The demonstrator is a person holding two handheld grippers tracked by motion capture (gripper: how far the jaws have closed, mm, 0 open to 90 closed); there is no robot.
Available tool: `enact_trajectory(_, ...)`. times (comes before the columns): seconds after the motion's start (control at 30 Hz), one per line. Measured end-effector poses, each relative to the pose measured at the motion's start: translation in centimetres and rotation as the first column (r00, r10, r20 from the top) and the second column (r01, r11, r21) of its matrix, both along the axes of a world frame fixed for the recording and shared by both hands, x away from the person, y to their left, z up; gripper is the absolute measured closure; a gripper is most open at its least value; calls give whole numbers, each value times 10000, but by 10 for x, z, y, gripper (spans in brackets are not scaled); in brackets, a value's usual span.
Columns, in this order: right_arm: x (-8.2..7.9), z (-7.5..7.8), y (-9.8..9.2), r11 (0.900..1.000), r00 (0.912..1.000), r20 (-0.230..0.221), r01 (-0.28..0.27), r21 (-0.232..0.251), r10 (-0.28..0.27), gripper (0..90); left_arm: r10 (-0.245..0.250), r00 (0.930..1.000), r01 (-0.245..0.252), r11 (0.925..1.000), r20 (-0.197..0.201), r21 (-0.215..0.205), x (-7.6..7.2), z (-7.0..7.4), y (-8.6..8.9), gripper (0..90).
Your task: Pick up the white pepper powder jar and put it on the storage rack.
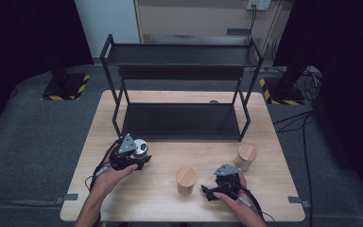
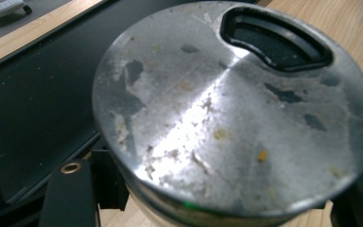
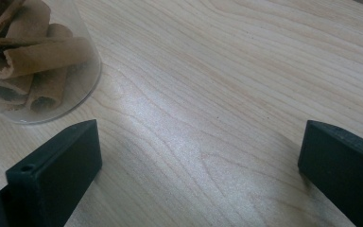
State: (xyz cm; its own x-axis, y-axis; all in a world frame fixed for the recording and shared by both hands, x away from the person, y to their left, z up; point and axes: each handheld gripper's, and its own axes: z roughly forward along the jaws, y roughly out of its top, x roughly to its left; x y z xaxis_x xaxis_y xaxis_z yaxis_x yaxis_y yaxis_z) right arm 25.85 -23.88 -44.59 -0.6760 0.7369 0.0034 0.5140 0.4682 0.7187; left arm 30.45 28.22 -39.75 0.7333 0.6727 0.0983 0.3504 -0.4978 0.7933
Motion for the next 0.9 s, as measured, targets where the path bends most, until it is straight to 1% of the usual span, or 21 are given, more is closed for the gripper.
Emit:
enact_trajectory(0.3, 0, 0, 0, 10000, 10000, -2, 4, 3, -4, 4, -89, 10000, 89, 10000, 5, 12, 8, 4, -6, 290)
enact_trajectory(0.57, 0, 0, 0, 10000, 10000, 1, 2, -1, -2, 4, -146, 9999, 146, 9999, 11, -61, 20, 9, -13, 290)
enact_trajectory(0.9, 0, 0, 0, 10000, 10000, 2, 2, -1, -2, 4, -58, 10000, 58, 10000, -40, -80, 29, 8, -16, 290)
